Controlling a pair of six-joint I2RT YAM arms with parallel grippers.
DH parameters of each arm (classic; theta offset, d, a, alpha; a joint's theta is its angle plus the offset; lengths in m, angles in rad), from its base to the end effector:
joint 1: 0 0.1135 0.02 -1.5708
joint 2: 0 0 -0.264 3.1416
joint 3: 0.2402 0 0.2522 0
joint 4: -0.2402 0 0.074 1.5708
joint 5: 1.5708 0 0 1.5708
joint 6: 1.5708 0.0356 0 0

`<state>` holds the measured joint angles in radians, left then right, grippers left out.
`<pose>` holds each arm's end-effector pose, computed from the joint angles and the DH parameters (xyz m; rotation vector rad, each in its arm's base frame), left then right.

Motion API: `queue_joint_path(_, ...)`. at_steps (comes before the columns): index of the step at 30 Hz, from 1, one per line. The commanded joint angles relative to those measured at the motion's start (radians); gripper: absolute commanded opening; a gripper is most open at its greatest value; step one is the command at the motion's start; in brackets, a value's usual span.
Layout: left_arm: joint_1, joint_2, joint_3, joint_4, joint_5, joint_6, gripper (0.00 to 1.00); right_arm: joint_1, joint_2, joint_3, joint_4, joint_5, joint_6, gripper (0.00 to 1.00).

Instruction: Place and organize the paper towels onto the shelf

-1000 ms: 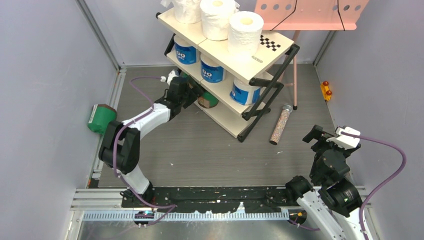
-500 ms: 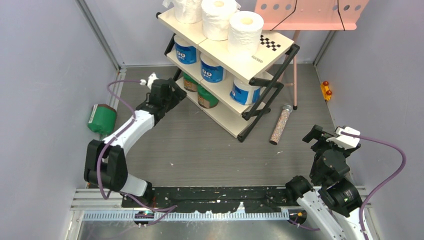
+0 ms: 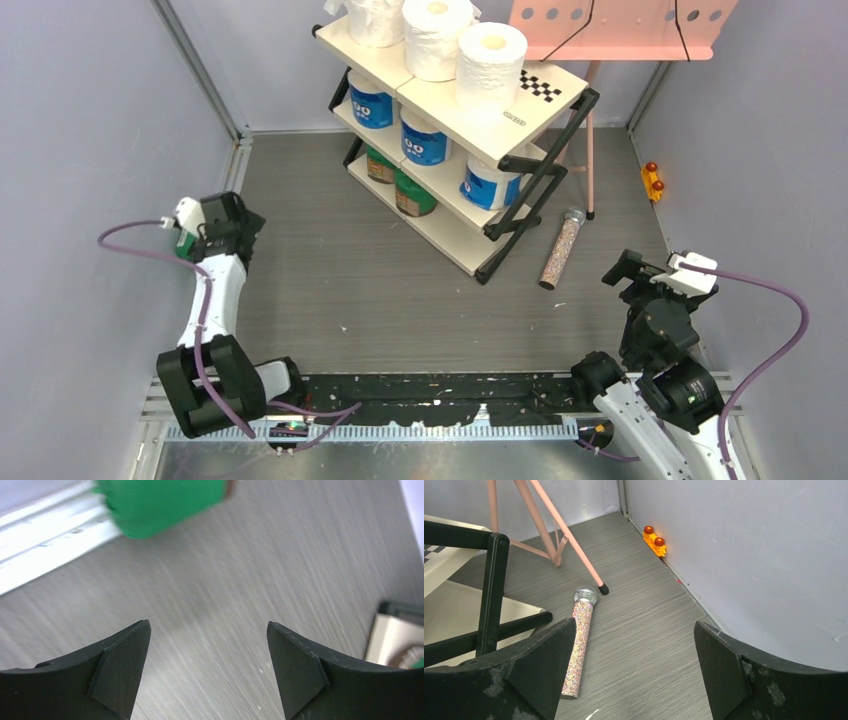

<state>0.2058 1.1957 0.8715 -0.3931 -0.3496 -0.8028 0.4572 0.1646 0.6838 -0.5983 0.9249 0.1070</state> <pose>0.2477 0.0642 0.2674 -1.2345 1.8662 0.0782 0.0463 -0.0089 0.3229 0.4131 1.5750 -0.3278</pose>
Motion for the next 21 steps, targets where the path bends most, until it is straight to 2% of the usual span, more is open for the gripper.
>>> queue_joint_path(1, 0.148, -0.047, -0.05, 0.091, 0.011, 0.007, 0.9, 0.005, 0.023, 0.002, 0.031, -0.011, -0.008, 0.95)
queue_joint_path(6, 0.272, -0.047, -0.111, 0.231, 0.035, -0.003, 0.91, 0.005, 0.034, 0.004, 0.026, -0.025, -0.009, 0.95)
queue_joint_path(12, 0.392, 0.003, -0.173, 0.4, 0.109, -0.024, 0.98, 0.005, 0.046, 0.007, 0.021, -0.032, -0.009, 0.95)
queue_joint_path(17, 0.439, 0.063, -0.228, 0.598, 0.183, -0.041, 0.99, 0.005, 0.055, 0.008, 0.021, -0.034, -0.009, 0.95)
queue_joint_path(21, 0.448, 0.12, -0.252, 0.692, 0.204, -0.067, 0.99, 0.005, 0.059, 0.008, 0.021, -0.033, -0.01, 0.95)
